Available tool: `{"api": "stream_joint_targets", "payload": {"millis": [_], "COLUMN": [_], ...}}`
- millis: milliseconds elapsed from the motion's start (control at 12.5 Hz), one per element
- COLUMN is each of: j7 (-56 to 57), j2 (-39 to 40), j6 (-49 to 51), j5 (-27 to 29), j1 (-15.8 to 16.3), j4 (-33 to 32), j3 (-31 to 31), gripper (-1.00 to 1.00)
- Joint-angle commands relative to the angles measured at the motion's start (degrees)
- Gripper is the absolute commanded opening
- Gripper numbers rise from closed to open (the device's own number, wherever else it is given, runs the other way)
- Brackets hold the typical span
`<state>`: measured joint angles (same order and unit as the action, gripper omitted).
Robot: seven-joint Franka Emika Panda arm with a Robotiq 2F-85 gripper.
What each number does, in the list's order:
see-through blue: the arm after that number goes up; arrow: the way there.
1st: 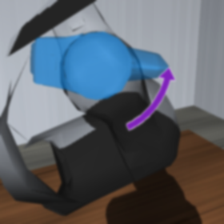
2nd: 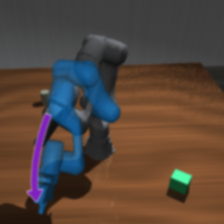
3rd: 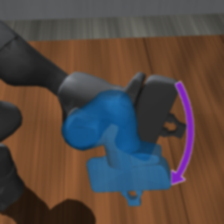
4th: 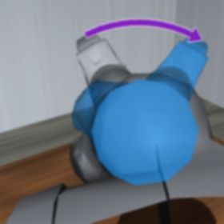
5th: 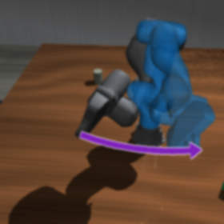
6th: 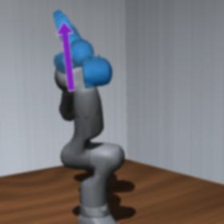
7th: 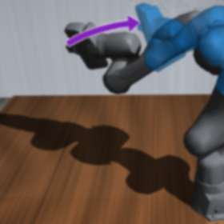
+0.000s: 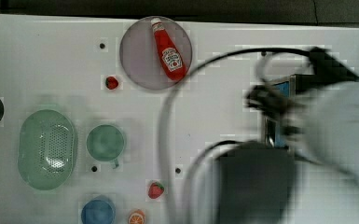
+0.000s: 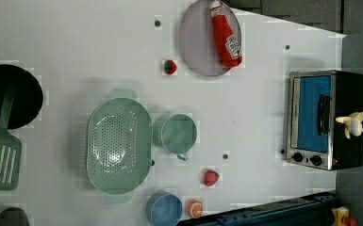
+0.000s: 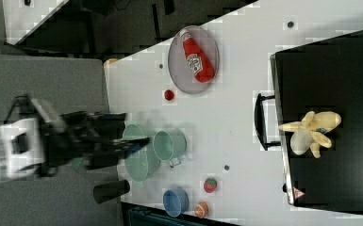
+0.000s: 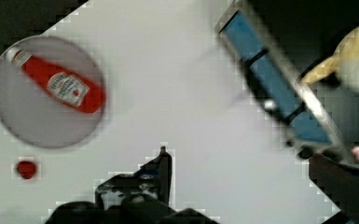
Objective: Pick banana from table and place on oven.
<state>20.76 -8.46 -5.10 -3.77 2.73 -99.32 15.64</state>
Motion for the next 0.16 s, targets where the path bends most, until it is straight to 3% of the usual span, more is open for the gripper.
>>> {"api": "stream_joint_targets", "payload": {"millis": [80,160], "j7": [-19.65,-22.57], "j2": [1.1,0.66], "j6": [2.33,2.93], "j5": [0.97,0.97], "j1": [0.0,0.01], "j4": [-0.24,-0.28], "j3": [-5.42,-6.43], "gripper": [1.0,1.0]}}
